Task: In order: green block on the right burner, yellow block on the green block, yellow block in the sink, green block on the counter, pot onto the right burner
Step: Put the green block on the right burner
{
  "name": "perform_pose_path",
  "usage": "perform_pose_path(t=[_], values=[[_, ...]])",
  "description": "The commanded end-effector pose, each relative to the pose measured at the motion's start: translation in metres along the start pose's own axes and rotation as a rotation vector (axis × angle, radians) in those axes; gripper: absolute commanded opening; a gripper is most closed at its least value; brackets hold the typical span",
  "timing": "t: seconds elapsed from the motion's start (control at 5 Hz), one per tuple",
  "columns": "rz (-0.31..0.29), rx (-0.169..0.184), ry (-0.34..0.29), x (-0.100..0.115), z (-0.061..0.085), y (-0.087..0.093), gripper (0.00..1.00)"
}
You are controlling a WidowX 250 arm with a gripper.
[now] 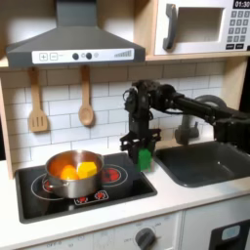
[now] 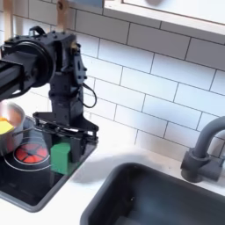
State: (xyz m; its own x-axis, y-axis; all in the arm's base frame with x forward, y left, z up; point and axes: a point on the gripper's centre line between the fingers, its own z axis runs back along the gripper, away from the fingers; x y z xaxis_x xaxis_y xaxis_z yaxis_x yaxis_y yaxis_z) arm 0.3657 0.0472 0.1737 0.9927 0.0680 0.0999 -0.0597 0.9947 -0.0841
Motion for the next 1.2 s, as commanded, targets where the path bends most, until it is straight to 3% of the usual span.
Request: perform_pose_path(t=[0.0, 0.6, 0.8, 1.0], values=[[0.003, 0.017, -0.003, -0.002, -0.005, 0.024, 0.0], [-0.019, 0.011, -0.011, -0.003, -0.018, 0.022, 0.0], [0.017, 0.013, -0.013, -0.004, -0.02, 0.025, 0.0], [0.011, 0.018, -0.013, -0.006, -0.023, 0.026, 0.0]])
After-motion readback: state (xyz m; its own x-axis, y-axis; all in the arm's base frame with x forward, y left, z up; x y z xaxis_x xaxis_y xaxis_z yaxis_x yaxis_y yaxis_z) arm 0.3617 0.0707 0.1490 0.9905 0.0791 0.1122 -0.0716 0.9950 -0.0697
